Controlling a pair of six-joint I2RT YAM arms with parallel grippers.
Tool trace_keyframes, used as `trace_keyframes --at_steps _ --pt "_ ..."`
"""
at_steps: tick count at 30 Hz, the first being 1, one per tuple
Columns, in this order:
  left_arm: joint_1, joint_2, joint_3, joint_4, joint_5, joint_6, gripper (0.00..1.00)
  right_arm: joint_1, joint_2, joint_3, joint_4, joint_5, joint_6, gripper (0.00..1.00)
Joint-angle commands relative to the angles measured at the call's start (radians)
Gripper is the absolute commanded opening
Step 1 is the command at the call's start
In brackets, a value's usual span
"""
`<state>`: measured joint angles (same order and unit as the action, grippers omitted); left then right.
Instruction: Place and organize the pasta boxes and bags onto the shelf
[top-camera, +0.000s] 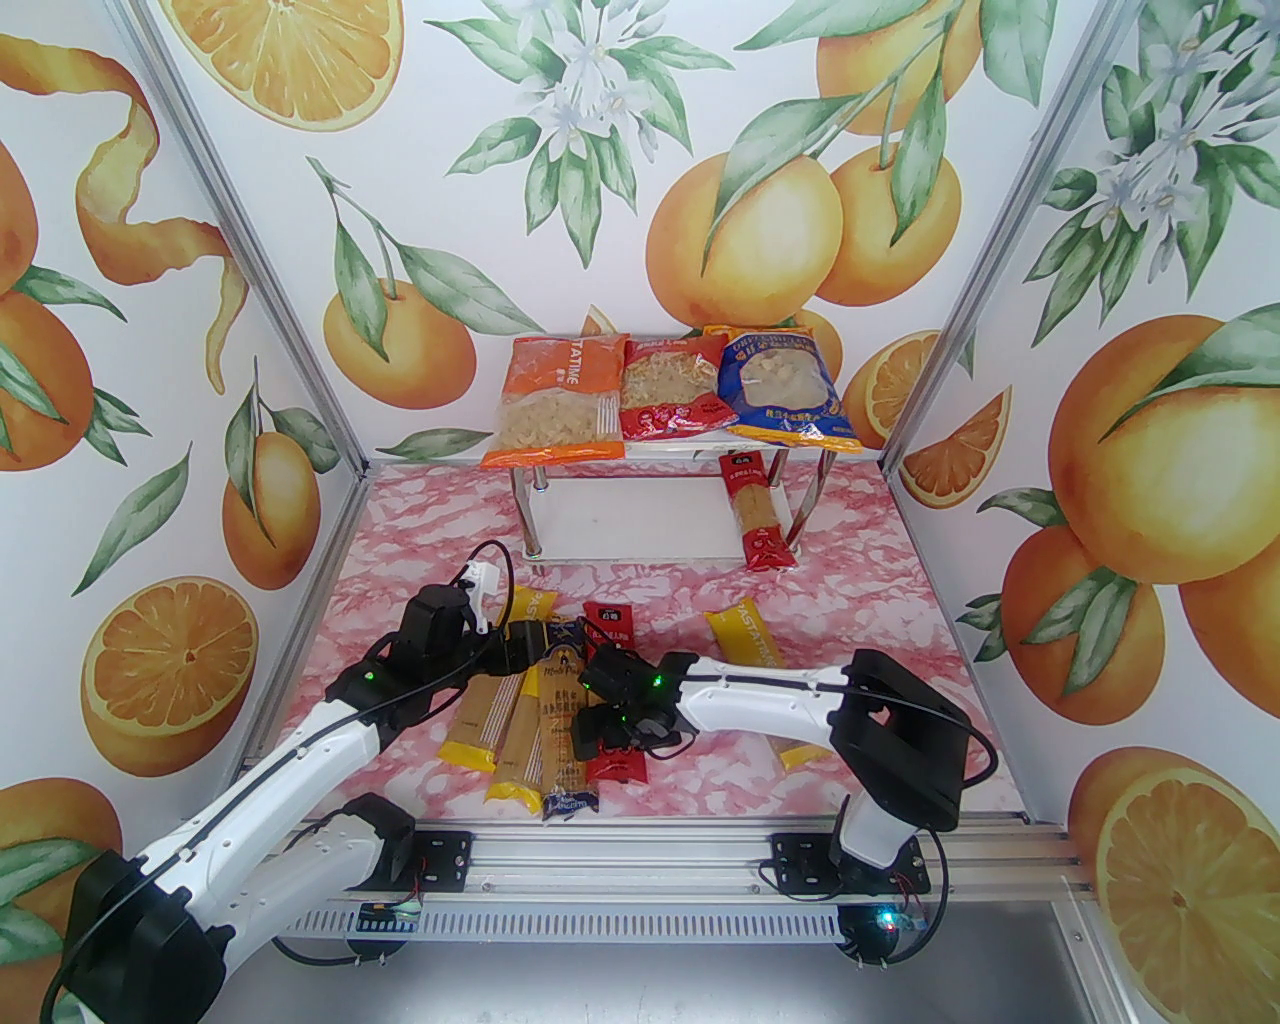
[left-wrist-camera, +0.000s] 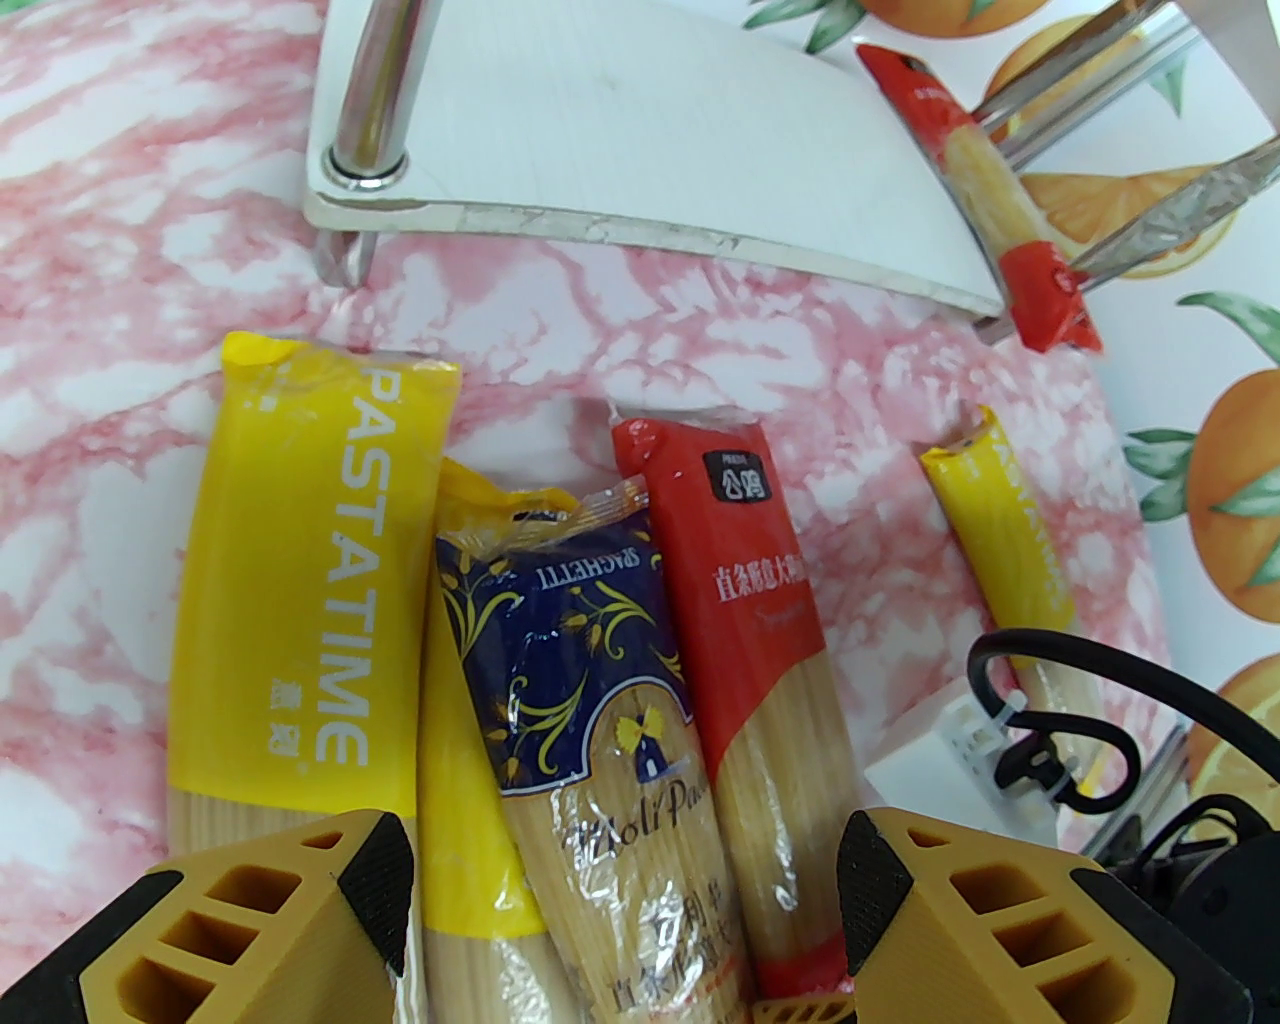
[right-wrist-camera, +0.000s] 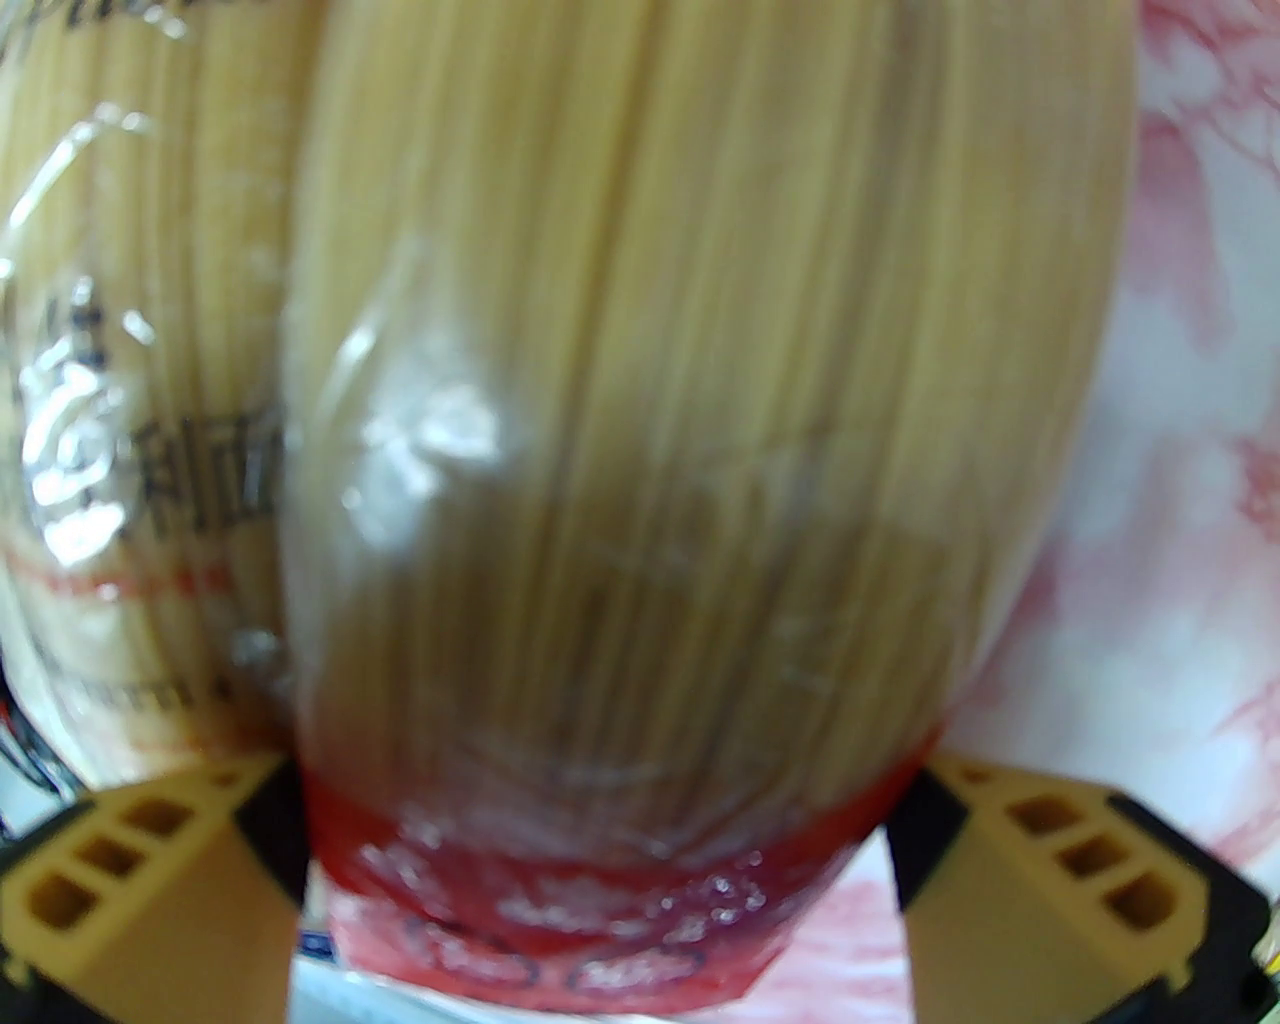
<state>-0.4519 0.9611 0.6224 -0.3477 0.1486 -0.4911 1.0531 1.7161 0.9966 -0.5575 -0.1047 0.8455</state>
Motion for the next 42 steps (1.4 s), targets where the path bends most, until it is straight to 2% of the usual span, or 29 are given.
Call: trace_keyframes --at_steps 1,4,9,12,14,15,21,32,42 --pt "0.007 -0.012 -0.018 0.012 -0.001 -0.001 0.74 0.004 0.043 -0.025 -0.020 -0.002 0.006 0.94" --pt "0.006 -0.019 -0.020 0.010 -0.002 -0.002 0.74 0.005 0.058 -0.029 -0.009 -0.020 0.000 0.84" --pt "0.009 -0.025 -0.020 0.010 -0.007 -0.003 0.74 0.004 0.058 -0.041 0.002 -0.037 0.002 0.61" --pt "0.009 -0.023 -0.018 0.014 -0.005 -0.004 0.74 0.004 0.048 -0.047 -0.002 -0.030 0.004 0.39" --pt "0.009 -0.020 -0.018 0.018 -0.004 -0.005 0.74 0.004 0.039 -0.050 -0.007 -0.019 0.006 0.11" --pt "0.009 -0.018 -0.017 0.019 -0.002 -0.006 0.74 0.004 0.033 -0.050 -0.012 -0.012 0.006 0.00" --pt "0.010 -0.004 -0.010 0.029 0.002 -0.008 0.74 0.004 -0.016 -0.018 -0.087 0.089 -0.027 0.00" --pt "0.010 0.018 0.005 0.030 0.005 -0.005 0.73 -0.001 -0.062 0.183 -0.399 0.433 -0.189 0.00" --pt "0.009 0.028 0.013 0.027 0.006 -0.004 0.73 -0.133 -0.156 0.212 -0.392 0.465 -0.261 0.00"
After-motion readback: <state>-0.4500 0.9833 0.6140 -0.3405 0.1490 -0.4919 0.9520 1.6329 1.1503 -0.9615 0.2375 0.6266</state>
